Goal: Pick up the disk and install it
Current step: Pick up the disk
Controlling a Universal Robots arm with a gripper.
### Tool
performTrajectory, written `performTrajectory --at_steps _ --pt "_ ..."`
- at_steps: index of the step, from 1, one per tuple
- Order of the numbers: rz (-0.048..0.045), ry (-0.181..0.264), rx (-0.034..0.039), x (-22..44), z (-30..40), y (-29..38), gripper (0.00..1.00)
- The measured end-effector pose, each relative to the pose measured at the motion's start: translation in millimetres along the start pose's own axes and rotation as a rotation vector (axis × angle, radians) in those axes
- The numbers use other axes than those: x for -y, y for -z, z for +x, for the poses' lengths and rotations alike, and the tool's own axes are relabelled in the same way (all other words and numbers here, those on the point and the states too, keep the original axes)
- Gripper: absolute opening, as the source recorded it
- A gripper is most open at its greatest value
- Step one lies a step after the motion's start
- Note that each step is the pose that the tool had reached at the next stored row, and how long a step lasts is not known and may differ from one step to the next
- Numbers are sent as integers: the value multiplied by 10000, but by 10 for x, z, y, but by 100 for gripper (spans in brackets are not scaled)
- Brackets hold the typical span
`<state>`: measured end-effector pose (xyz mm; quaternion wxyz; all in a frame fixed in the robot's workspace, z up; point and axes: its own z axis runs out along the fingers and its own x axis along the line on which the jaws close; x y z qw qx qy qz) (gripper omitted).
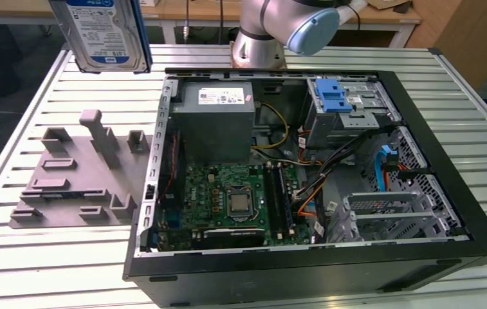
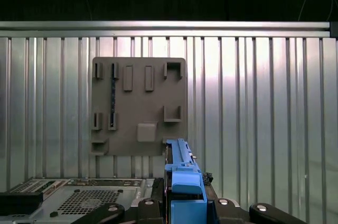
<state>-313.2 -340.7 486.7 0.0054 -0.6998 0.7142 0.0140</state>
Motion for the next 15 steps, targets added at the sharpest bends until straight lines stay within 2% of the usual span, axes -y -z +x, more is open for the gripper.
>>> performTrajectory --at_steps 9,15 --pt "0 -1 0 66 11 1 37" --pt "0 -1 0 87 10 1 37"
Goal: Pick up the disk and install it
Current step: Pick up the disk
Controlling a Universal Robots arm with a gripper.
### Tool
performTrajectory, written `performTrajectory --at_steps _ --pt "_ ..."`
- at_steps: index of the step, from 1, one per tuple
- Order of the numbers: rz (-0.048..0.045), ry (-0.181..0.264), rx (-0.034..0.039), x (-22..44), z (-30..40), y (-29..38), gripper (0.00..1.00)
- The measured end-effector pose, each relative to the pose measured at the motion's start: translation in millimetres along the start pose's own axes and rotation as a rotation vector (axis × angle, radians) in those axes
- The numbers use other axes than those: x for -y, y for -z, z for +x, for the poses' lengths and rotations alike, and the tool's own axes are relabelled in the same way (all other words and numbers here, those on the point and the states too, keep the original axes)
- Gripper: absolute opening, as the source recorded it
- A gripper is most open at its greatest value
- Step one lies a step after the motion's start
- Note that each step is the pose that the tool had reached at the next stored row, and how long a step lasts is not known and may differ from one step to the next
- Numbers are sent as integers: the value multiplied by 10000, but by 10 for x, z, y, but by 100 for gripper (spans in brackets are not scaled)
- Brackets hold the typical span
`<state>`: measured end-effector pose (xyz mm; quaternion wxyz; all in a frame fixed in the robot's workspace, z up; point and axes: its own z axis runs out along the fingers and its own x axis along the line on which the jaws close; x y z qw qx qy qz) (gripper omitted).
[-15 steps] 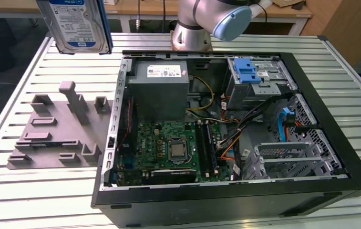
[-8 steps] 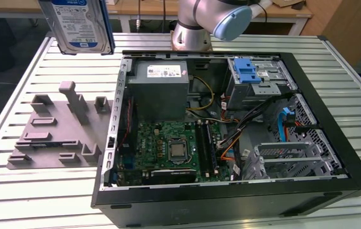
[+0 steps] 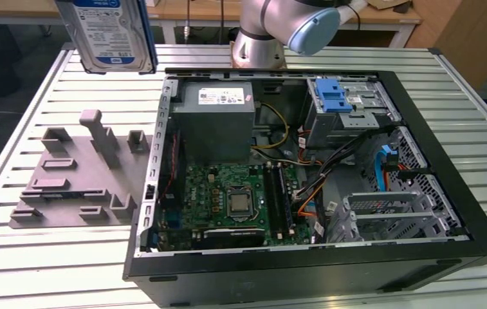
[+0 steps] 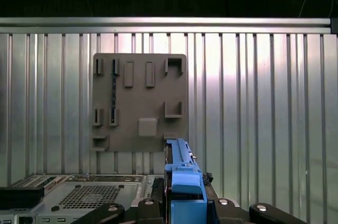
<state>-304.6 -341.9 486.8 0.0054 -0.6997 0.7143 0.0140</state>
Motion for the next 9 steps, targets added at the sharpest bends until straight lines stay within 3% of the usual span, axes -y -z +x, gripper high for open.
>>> performTrajectory --at_steps 9 --pt "0 1 0 19 0 0 37"
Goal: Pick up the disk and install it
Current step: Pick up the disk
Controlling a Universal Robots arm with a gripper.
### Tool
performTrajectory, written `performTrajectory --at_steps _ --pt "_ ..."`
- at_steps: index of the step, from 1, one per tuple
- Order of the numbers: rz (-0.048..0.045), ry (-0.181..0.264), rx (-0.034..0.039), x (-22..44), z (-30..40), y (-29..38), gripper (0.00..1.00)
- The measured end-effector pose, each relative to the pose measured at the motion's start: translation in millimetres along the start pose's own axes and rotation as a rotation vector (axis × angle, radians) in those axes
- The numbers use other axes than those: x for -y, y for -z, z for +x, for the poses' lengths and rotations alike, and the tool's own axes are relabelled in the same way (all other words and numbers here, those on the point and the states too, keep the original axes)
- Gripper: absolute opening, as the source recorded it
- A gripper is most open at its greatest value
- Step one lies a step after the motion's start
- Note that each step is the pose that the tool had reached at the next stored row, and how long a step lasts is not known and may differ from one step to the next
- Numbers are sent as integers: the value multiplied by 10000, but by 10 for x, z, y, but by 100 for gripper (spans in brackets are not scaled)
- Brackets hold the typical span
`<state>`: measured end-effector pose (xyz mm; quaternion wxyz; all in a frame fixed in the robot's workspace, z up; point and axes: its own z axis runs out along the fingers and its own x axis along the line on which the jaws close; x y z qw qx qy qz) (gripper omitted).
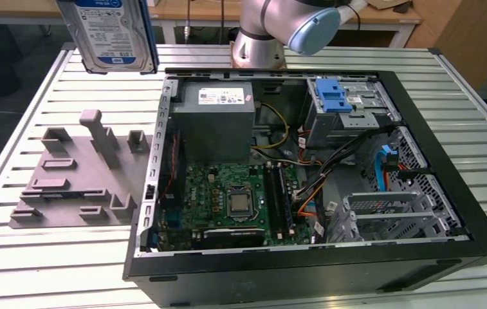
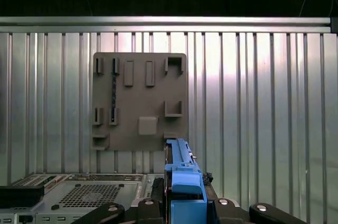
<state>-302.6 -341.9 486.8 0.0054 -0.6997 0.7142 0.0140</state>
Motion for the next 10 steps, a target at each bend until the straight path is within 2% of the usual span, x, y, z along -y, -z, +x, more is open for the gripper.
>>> performTrajectory --at_steps 6,8,10 --pt "0 0 0 12 0 0 37" --pt "0 0 0 57 -1 1 37" --pt "0 0 0 60 -1 1 37"
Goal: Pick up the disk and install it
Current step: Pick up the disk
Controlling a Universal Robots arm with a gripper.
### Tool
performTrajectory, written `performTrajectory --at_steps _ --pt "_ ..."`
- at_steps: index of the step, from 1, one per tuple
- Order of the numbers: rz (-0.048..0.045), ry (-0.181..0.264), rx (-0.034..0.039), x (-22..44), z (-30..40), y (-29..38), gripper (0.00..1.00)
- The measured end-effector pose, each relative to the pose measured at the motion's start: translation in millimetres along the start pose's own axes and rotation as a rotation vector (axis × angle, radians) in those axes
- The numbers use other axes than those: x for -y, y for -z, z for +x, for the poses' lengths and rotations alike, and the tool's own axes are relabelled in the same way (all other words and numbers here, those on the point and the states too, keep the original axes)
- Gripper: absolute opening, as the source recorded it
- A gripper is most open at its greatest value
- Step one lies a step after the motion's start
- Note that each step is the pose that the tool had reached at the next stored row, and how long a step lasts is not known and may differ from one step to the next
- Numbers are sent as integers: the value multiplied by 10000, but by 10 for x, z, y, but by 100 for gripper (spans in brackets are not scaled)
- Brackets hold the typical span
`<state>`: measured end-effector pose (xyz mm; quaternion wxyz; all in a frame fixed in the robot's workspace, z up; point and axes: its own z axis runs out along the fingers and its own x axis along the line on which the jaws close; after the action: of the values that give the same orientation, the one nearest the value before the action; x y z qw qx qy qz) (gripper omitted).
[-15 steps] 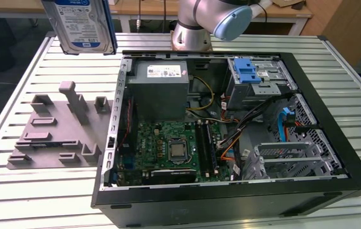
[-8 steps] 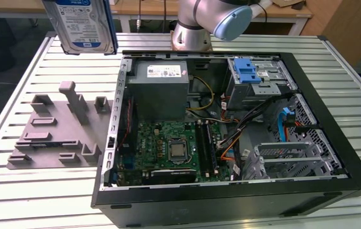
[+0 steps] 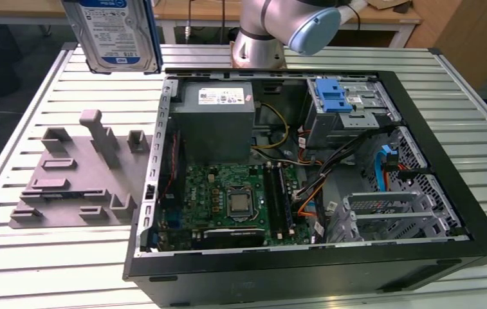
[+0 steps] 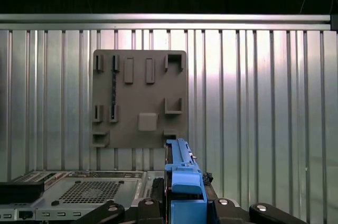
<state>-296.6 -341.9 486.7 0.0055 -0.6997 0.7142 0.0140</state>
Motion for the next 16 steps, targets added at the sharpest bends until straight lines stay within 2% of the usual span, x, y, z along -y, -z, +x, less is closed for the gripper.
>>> performTrajectory --at_steps 16 --pt "0 0 0 40 -1 0 37"
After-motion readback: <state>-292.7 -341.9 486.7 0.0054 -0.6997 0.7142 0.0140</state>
